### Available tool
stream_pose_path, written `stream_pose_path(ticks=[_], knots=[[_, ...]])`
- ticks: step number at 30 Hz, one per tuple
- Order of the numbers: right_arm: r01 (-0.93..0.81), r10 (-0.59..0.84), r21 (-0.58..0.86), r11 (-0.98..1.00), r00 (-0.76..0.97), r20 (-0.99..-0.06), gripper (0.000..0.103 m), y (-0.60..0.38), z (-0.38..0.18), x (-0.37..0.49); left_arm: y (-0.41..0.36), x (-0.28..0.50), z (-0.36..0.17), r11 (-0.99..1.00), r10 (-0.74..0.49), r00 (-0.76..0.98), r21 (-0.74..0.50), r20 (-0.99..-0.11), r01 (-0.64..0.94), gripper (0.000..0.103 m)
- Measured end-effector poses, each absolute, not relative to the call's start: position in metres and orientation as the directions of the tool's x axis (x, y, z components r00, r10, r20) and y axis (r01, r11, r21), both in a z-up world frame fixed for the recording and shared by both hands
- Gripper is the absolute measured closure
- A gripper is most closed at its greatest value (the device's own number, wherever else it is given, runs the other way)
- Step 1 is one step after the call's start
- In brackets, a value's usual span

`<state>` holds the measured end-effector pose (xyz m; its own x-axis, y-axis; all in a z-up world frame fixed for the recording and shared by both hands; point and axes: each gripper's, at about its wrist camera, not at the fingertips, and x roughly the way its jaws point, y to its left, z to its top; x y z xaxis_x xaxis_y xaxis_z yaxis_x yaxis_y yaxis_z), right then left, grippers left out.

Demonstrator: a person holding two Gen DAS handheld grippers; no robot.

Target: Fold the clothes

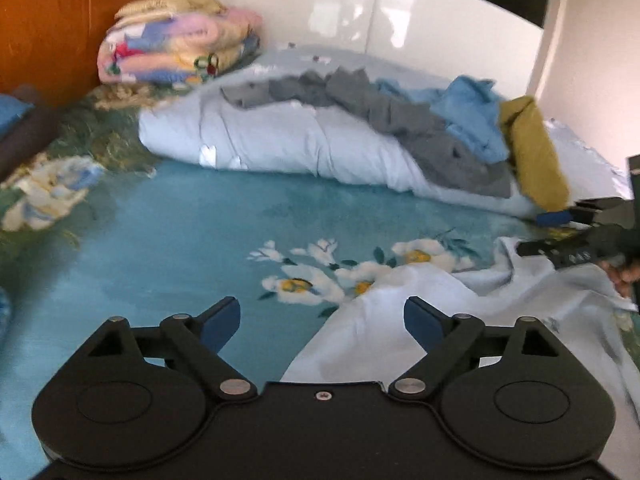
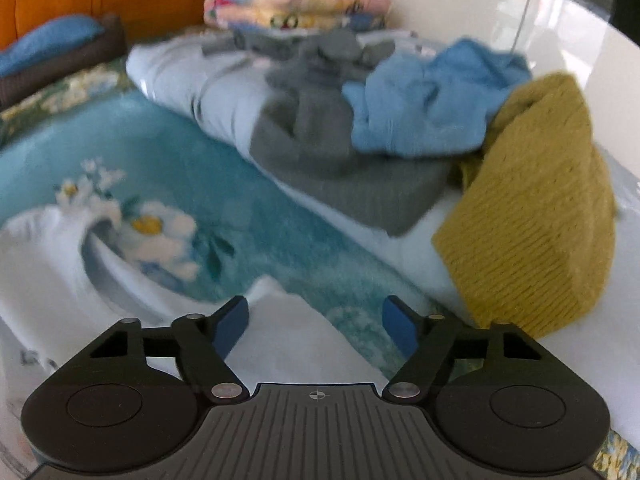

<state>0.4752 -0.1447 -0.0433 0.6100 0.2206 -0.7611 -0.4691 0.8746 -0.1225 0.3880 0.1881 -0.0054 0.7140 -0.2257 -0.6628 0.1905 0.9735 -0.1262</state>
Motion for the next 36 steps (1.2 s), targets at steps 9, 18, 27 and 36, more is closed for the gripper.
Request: stream_pose_path(ticks=[9,18,27,36], knots=[[-0.483,0.264,-0.036,0.875,0.538,-0.801,0.049,-0.155,-0.058,0.485,0.138,0.434,-0.039,0.944,-0.257,0.604,-0.064,-0.754,0.323,0.047],[-0.516,0.311,0.001,0.857,0.514,-0.799,0.082,-0.153,-0.054,0.472,0.119,0.422,-0.044,0.91,-0.265,0.565,-0.01,-0.782,0.414,0.097],[-0.496,0.271,-0.089,0.864,0.606,-0.748,0.099,-0.143,-0.035,0.446,0.106,0.399,-0.023,0.894,-0.186,0.694,0.173,-0.696,0.413,0.102],[-0.396,0.18,-0.178,0.901,0.713,-0.678,0.099,-0.139,-0.028,0.471,0.082,0.425,-0.029,0.9,-0.081,0.766,0.284,-0.638,0.331,0.101]])
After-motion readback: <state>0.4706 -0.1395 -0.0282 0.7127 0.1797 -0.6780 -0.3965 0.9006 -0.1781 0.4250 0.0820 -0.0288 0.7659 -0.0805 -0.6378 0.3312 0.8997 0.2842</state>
